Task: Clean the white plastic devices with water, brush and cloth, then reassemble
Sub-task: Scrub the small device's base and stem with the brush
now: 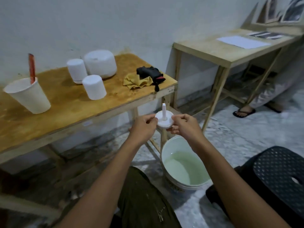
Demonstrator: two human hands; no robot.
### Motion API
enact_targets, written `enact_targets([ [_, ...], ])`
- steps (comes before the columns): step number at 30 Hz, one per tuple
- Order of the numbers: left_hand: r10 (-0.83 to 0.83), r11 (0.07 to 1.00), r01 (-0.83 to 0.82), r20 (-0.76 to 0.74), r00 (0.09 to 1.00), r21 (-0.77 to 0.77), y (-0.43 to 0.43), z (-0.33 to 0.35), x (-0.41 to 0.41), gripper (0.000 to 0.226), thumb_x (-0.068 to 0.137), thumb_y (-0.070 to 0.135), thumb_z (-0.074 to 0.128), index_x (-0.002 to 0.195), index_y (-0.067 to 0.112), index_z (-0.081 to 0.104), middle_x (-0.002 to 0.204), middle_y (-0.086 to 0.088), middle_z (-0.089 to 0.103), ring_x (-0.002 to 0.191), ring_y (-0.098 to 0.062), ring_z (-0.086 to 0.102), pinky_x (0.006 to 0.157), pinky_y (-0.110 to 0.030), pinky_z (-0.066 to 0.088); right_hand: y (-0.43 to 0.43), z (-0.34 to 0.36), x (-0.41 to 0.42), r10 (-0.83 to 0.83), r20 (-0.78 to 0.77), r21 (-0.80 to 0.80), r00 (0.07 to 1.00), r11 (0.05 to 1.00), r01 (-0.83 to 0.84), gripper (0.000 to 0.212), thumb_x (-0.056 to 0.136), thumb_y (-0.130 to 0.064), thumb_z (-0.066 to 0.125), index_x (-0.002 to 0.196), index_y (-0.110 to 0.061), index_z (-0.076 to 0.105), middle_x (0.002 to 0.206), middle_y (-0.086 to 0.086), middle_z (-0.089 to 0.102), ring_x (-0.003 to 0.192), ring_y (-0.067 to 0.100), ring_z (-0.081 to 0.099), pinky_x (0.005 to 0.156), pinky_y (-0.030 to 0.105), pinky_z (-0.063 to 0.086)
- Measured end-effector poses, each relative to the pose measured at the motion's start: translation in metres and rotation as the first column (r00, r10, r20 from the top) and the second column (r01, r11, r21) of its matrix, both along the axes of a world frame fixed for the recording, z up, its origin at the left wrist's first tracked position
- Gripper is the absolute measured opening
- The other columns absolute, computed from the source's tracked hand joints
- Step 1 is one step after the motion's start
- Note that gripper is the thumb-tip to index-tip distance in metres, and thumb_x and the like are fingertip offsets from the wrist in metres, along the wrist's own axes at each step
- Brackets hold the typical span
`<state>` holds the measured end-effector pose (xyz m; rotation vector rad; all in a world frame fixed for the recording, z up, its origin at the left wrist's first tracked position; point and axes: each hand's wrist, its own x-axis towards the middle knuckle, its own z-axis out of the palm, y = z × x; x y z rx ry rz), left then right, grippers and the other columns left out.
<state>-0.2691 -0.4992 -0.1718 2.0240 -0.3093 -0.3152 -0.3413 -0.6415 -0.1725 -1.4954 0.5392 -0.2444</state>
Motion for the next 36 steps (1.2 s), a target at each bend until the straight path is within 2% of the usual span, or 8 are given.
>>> enact_targets([
  [4, -0.072, 0.997, 0.072, -0.103, 0.992, -0.007, -0.049, -0.053, -0.007, 0.033, 0.100, 0.026, 0.053, 0.130, 0.023, 0.065, 0.113, 0.003, 0.071, 0.095, -0.012, 0.066, 0.085, -0.027, 0.052, -0.038, -0.060, -0.017, -0.127, -0.072, -0.029, 0.989, 0.992, 0.125, 0.013, 0.095, -0.026, 0.061, 0.102, -0.015, 0.062, 0.098, 0.007, 0.071, 0.078, 0.019, 0.074, 0.065, 0.026, 0.058],
  [7, -0.097, 0.995, 0.099, -0.198, 0.975, -0.001, -0.074, -0.091, -0.011, 0.031, 0.099, 0.017, 0.053, 0.128, 0.019, 0.065, 0.108, 0.001, 0.070, 0.078, -0.006, 0.061, 0.069, -0.016, 0.049, -0.058, -0.107, -0.024, -0.208, -0.113, -0.031, 0.972, 0.978, 0.206, 0.002, 0.093, -0.017, 0.062, 0.091, -0.017, 0.063, 0.095, 0.011, 0.072, 0.078, 0.025, 0.073, 0.067, 0.032, 0.059],
  [13, -0.118, 0.986, 0.151, -0.341, 0.933, 0.072, -0.106, -0.173, -0.004, 0.028, 0.098, 0.019, 0.056, 0.124, 0.016, 0.067, 0.110, -0.003, 0.070, 0.077, -0.011, 0.059, 0.079, -0.027, 0.051, -0.085, -0.195, -0.025, -0.283, -0.245, 0.026, 0.927, 0.954, 0.298, 0.007, 0.090, -0.012, 0.065, 0.095, -0.008, 0.061, 0.093, 0.011, 0.071, 0.075, 0.023, 0.073, 0.071, 0.037, 0.062],
  [17, -0.022, 0.987, 0.081, -0.389, 0.921, 0.137, -0.110, -0.219, 0.008, 0.033, 0.098, 0.030, 0.058, 0.128, 0.017, 0.063, 0.116, -0.001, 0.063, 0.102, -0.017, 0.059, 0.085, -0.027, 0.046, -0.095, -0.233, -0.020, -0.317, -0.293, 0.048, 0.902, 0.937, 0.345, 0.011, 0.088, -0.011, 0.066, 0.096, -0.007, 0.060, 0.092, 0.011, 0.071, 0.078, 0.023, 0.073, 0.072, 0.036, 0.061],
  [21, 0.169, 0.913, -0.020, -0.334, 0.928, 0.407, -0.102, -0.261, 0.017, 0.046, 0.095, 0.041, 0.057, 0.134, 0.017, 0.055, 0.136, -0.013, 0.044, 0.123, -0.035, 0.049, 0.105, -0.044, 0.042, -0.102, -0.263, -0.015, -0.338, -0.321, -0.003, 0.884, 0.934, 0.356, 0.015, 0.083, -0.011, 0.069, 0.093, -0.013, 0.058, 0.088, 0.010, 0.072, 0.074, 0.021, 0.072, 0.076, 0.041, 0.061],
  [25, 0.169, 0.872, 0.052, -0.399, 0.901, 0.486, -0.098, -0.293, 0.023, 0.047, 0.092, 0.028, 0.059, 0.133, 0.006, 0.055, 0.135, -0.018, 0.052, 0.118, -0.037, 0.055, 0.100, -0.043, 0.048, -0.106, -0.288, -0.008, -0.326, -0.335, -0.121, 0.884, 0.945, 0.303, 0.023, 0.078, -0.018, 0.072, 0.099, -0.020, 0.062, 0.090, -0.002, 0.072, 0.079, 0.013, 0.071, 0.078, 0.040, 0.060],
  [29, 0.182, 0.898, -0.008, -0.354, 0.917, 0.441, -0.096, -0.302, 0.025, 0.033, 0.090, 0.003, 0.053, 0.122, 0.000, 0.064, 0.120, -0.019, 0.065, 0.109, -0.035, 0.061, 0.085, -0.032, 0.049, -0.106, -0.298, -0.003, -0.271, -0.301, -0.296, 0.914, 0.938, 0.180, 0.029, 0.084, -0.021, 0.071, 0.112, -0.017, 0.068, 0.097, -0.006, 0.068, 0.074, -0.005, 0.064, 0.063, 0.008, 0.049],
  [36, 0.201, 0.895, -0.046, -0.308, 0.930, 0.443, -0.091, -0.309, 0.027, 0.030, 0.084, -0.008, 0.053, 0.111, -0.005, 0.067, 0.114, -0.023, 0.066, 0.107, -0.038, 0.061, 0.089, -0.039, 0.052, -0.113, -0.305, 0.002, -0.200, -0.171, -0.676, 0.965, 0.736, 0.033, 0.032, 0.085, -0.020, 0.068, 0.117, -0.024, 0.069, 0.097, -0.003, 0.062, 0.077, 0.013, 0.059, 0.074, 0.029, 0.052],
])
